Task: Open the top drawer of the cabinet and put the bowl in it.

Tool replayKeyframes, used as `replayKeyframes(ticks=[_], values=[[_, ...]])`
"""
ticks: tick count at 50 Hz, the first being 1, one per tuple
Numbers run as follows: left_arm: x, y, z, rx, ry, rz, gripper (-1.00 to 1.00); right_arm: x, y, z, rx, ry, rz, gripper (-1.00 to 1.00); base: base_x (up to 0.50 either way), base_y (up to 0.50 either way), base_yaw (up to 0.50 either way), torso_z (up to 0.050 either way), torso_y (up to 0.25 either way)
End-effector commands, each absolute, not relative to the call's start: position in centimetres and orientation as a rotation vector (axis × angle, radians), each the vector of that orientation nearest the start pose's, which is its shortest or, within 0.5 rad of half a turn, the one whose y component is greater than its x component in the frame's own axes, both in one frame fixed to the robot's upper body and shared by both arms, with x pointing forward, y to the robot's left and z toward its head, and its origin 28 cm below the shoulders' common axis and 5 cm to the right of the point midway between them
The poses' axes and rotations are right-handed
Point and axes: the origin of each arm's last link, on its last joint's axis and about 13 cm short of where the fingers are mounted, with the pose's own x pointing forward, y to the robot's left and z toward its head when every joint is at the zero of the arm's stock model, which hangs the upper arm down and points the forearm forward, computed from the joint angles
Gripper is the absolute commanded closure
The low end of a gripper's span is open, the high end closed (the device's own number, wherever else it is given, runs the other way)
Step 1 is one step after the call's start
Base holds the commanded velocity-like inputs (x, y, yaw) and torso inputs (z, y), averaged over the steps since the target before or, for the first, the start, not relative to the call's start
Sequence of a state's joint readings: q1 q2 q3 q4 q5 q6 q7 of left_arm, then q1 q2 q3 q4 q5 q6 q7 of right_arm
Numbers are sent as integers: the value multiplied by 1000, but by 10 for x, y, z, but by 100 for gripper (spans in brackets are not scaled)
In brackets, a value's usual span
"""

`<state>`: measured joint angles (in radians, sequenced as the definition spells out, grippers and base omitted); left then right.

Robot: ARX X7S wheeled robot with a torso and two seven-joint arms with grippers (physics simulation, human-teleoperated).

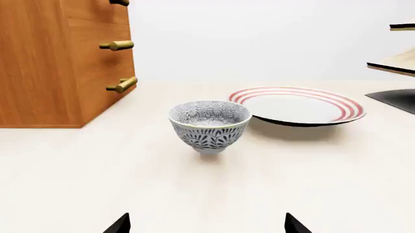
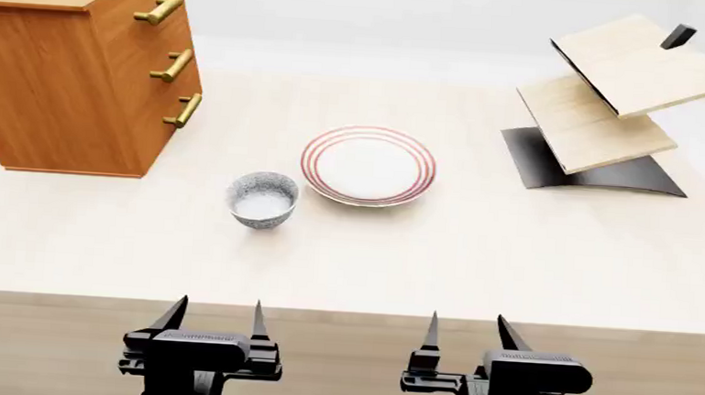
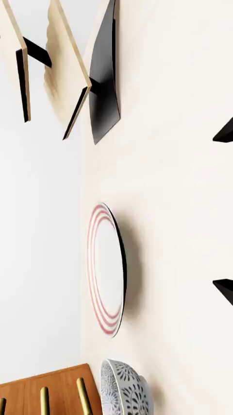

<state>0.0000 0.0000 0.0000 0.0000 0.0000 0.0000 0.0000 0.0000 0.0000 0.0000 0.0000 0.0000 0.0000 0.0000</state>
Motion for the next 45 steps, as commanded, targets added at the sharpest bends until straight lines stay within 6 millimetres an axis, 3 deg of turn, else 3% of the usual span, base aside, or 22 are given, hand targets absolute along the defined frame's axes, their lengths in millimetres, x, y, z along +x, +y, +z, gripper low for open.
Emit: replayKeyframes(ticks=[1,8,45], values=[[211,205,13,4,3,1,-100,211,-97,12,-2,7,-3,-100,0,0,0,0,0],[211,205,16,-28,23,-18,-100,212,-97,13,-9,22,-8,-100,0,0,0,6,1],[209,207,22,-16,21,-18,-100,212,-97,13,-6,34,-7,-100,0,0,0,50,19]])
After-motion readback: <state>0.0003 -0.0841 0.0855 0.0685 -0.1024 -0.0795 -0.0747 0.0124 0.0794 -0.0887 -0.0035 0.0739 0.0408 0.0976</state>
